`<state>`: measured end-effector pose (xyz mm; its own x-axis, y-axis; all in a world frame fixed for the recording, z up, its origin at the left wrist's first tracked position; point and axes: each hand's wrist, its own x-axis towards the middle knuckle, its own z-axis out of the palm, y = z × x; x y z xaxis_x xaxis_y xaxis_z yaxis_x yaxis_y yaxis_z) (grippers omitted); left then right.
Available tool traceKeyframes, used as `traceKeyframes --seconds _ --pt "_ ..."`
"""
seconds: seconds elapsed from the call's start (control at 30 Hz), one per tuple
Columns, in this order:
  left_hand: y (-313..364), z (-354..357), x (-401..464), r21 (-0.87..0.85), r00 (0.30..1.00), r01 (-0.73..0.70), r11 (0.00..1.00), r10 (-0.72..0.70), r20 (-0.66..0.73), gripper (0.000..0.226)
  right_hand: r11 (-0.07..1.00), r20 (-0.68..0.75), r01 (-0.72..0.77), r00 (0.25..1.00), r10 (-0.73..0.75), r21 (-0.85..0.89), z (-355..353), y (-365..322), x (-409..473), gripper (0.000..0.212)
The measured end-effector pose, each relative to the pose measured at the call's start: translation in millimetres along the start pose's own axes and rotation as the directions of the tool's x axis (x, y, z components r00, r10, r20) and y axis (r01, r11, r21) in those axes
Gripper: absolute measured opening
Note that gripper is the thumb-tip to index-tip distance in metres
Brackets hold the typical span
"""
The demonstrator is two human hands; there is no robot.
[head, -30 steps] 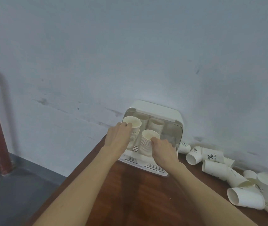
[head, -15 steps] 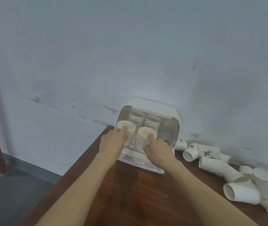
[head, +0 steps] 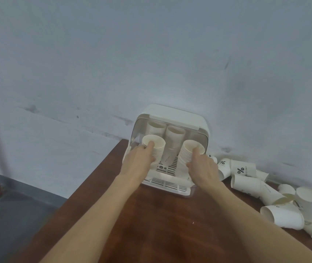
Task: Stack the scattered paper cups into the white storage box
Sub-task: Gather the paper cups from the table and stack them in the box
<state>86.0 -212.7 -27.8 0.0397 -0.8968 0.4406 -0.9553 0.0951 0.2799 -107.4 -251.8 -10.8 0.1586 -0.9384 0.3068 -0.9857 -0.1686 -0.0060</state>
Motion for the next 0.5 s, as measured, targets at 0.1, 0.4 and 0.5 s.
traceKeyframes --seconds 0.1,0.4,0.5 --pt "4.8 5.1 3.1 -0.060 0.999 -0.027 0.998 0.028 0.020 0.030 1.000 0.018 -0.026 0.999 0.026 0.002 2.6 4.9 11.5 0.040" --pt "15.2 11.8 3.9 -0.117 0.995 -0.070 0.991 0.077 0.061 0.030 0.997 0.030 -0.072 0.997 0.071 0.016 14.1 1.6 41.1 0.034" --pt "17.9 13.9 7.8 -0.108 0.992 -0.090 0.990 0.098 0.074 0.030 0.996 0.049 -0.080 0.996 0.078 0.039 16.7 2.2 50.0 0.032"
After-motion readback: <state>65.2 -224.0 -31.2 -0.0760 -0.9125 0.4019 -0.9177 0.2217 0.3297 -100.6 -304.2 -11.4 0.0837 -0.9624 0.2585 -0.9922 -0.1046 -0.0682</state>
